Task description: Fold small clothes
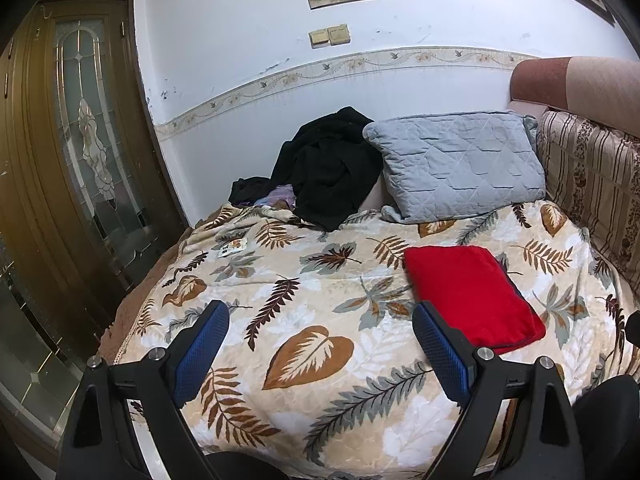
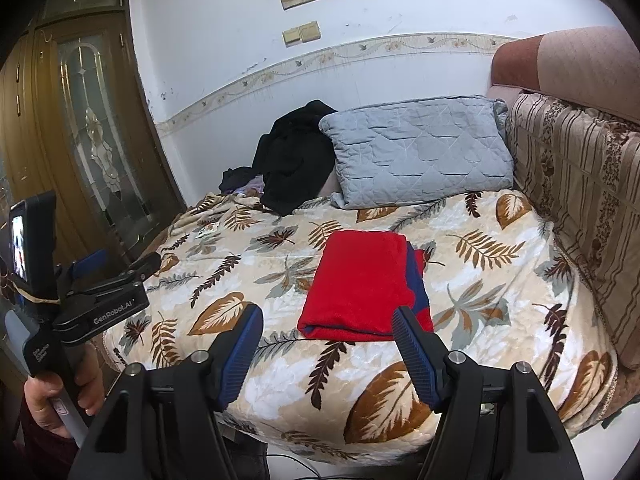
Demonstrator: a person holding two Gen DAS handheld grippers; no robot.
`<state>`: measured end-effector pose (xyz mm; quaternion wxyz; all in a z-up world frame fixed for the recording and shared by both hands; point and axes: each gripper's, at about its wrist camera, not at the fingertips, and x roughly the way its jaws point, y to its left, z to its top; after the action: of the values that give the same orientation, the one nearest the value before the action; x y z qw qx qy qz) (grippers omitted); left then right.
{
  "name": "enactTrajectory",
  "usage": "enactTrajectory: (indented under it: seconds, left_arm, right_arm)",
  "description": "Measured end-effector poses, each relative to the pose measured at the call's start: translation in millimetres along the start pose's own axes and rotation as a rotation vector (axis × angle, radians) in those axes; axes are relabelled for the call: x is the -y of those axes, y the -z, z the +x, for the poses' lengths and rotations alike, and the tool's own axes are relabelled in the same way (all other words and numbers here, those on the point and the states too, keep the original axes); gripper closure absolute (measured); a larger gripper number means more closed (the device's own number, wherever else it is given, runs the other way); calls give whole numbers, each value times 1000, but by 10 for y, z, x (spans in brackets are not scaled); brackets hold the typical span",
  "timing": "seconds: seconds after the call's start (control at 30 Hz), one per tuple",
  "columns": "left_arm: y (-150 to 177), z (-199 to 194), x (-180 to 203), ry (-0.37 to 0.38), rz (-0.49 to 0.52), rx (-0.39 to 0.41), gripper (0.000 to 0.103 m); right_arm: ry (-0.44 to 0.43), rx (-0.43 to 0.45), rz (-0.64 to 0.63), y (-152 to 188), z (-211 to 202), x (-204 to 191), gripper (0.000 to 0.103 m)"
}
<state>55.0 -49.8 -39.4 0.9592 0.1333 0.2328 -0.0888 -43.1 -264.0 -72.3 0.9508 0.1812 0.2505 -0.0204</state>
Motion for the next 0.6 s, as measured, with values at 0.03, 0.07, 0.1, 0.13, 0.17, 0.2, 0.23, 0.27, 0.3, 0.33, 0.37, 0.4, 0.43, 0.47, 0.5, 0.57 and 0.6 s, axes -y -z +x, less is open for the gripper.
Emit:
enactTrajectory:
  seconds: [0.03, 0.07, 0.1, 0.13, 0.17, 0.2, 0.23, 0.27, 0.3, 0.33, 0.37, 0.4, 0.43, 0.47, 0.5, 0.57, 0.6]
  left_arm:
    - [2, 5, 0, -1, 0, -1, 10]
    - [2, 5, -4, -1, -1, -1, 10]
    - [2, 7, -7, 2, 0, -1, 10]
    - [5, 9, -6, 1, 0, -1, 10]
    - [1, 5, -5, -1, 0, -1, 10]
    - [1, 6, -7, 1, 1, -1, 10]
    - [1, 6, -7, 1, 1, -1, 10]
    - [-1, 5, -5, -1, -1, 0, 10]
    - [-1, 5, -8, 0, -1, -1, 10]
    - [0, 7, -11, 2, -2, -1, 10]
    - [0, 6, -10, 1, -1, -1, 10]
    - [-1, 5, -11, -1, -1, 0, 10]
    - [-1, 5, -14, 0, -2, 2, 10]
    - [-3, 6, -15, -1, -3, 3, 10]
    - [-4, 2, -14, -1, -4, 5, 10]
    - [-6, -9, -11, -2, -4, 9, 10]
    - [-7, -14, -9, -2, -4, 11, 10]
  right_arm:
    - [1, 0, -1, 2, 2, -1, 31]
    - [0, -1, 0, 1, -5, -2, 31]
    - [-1, -3, 2, 2, 1, 3, 31]
    - [-3, -3, 3, 3, 4, 9, 31]
    - [-4, -4, 3, 0, 6, 15, 31]
    - [-2, -3, 2, -1, 7, 15, 31]
    - [0, -3, 1, -2, 12, 15, 31]
    - [-1, -3, 0, -4, 18, 15, 31]
    - [0, -3, 0, -5, 18, 17, 31]
    - [3, -2, 0, -5, 16, 14, 31]
    - [6, -1, -2, -6, 19, 6, 31]
    - [8, -1, -3, -10, 23, 6, 31]
    - [9, -1, -3, -14, 25, 0, 31]
    - [8, 1, -1, -18, 25, 4, 31]
    - [8, 3, 0, -21, 23, -1, 31]
    - [9, 5, 0, -30, 19, -10, 31]
    - [9, 5, -2, -34, 20, -15, 31]
